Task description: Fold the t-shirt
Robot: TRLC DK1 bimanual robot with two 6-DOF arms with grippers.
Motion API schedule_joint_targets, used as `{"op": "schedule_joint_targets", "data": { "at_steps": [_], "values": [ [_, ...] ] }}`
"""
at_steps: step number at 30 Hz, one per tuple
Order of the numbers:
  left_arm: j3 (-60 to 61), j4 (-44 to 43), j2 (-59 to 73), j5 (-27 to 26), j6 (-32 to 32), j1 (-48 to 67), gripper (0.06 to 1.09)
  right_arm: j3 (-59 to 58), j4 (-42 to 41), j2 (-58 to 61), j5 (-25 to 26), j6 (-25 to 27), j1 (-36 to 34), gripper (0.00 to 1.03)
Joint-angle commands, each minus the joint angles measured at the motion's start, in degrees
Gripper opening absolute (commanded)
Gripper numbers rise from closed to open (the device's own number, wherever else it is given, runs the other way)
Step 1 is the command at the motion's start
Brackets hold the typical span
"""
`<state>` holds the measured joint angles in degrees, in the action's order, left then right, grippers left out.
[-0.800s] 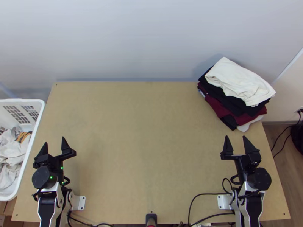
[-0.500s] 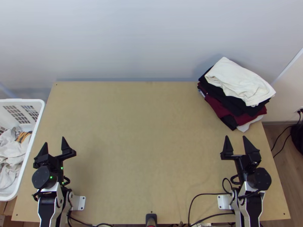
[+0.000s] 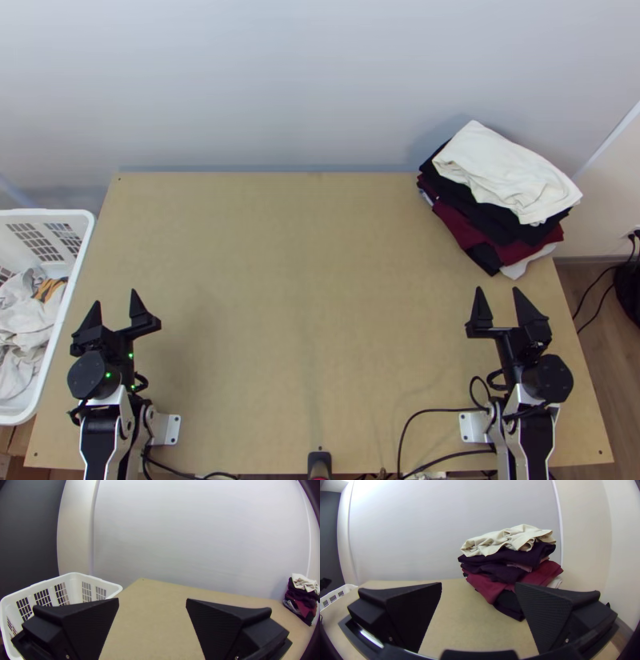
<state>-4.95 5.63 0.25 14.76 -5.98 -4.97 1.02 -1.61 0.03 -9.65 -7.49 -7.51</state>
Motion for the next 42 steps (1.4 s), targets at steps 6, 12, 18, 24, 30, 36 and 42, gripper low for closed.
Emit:
{"op": "schedule_joint_targets", "data": {
  "at_steps": [6,12,18,24,30,36,42],
  "values": [
    [2.14,1.58,-0.25,0.00,0.26,0.05,1.04,-0.75,-0.15,-0.21,0.33,-0.86,0.39,0.99],
    [2.14,1.58,-0.25,0.00,0.09,1.54,1.04,-0.75,-0.15,-0.21,0.33,-0.86,0.39,0.99],
    [2.14,1.58,-0.25,0.00,0.09,1.54,1.04,-0.75,-0.15,-0.21,0.33,-0.86,0.39,0.99],
    [1.87,3.42,-0.34,0.79,0.44,1.02,1.04,-0.75,-0.15,-0.21,0.33,-0.86,0.39,0.99],
    [1.35,-1.76,-0.43,1.50,8.26,-3.90,1.04,-0.75,-0.15,-0.21,0.42,-0.86,0.39,0.99],
    [-6.83,3.25,-0.34,-2.37,11.78,-9.35,1.04,-0.75,-0.15,-0.12,0.33,-0.86,0.39,0.99],
    [-21.07,13.53,8.19,-5.62,8.44,-9.27,1.04,-0.75,-0.15,-0.21,0.42,-0.86,0.39,0.99]
  ]
}}
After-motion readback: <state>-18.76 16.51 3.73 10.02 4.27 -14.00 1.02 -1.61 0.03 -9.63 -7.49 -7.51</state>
